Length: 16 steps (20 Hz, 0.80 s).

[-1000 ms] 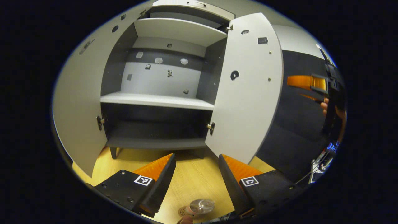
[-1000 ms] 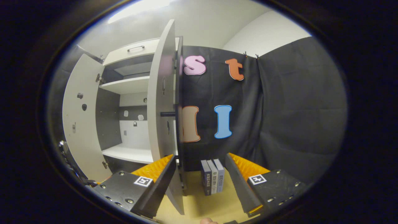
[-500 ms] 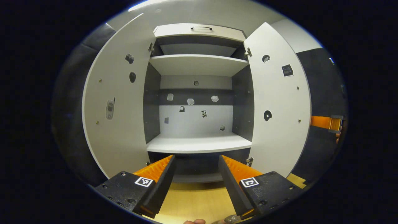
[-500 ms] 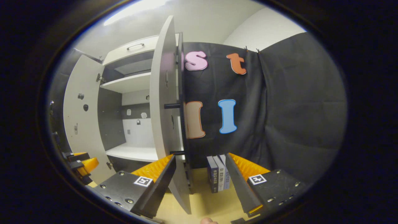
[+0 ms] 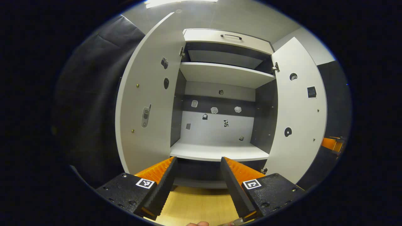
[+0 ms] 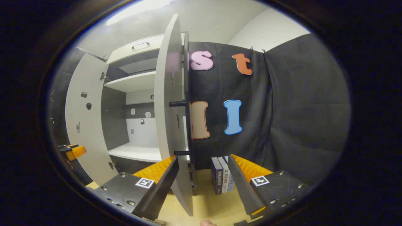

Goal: Grasp the bottle in the cabinet with the left hand and place it on the coaster, then close the right door with the right hand and the left door with the left hand.

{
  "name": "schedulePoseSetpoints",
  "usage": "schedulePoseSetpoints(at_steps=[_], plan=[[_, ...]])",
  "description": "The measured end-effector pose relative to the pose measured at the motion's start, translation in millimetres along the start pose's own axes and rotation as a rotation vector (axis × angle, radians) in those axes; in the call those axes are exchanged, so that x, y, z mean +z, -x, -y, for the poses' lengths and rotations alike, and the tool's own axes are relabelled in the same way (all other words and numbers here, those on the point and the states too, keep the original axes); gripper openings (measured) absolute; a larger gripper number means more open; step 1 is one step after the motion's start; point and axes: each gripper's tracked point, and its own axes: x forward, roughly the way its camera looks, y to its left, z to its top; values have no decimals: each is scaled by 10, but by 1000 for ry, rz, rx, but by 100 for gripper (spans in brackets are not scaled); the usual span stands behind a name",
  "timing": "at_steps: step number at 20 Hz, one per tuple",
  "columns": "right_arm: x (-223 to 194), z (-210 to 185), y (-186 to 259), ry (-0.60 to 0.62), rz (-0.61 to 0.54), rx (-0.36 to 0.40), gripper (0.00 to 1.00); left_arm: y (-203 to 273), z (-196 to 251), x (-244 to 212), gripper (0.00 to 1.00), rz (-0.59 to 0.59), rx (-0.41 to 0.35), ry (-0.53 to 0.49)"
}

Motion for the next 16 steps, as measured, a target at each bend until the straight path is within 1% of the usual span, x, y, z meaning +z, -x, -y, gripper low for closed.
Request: schedulePoseSetpoints(at_steps=[1,2,3,8,12,16], plan=[[-5,-20,15,5,3,-1,96,9,-48,3,87,1,9,-6],[-5,-34,10,2,4,-1,93,24,-96,-3,87,0,19,-11],[-15,-54,7,-3,1,2,96,38,-118,-6,87,-2,24,-10],[-15,-257,15,-10,-14,38,96,157,-133,-40,87,-10,21,5],[-44,-518,4,-16,-26,91,96,201,-217,8,87,-3,35,-22],[-42,-709,-32,-7,-26,139,96,319,-395,6,87,-6,73,-32]])
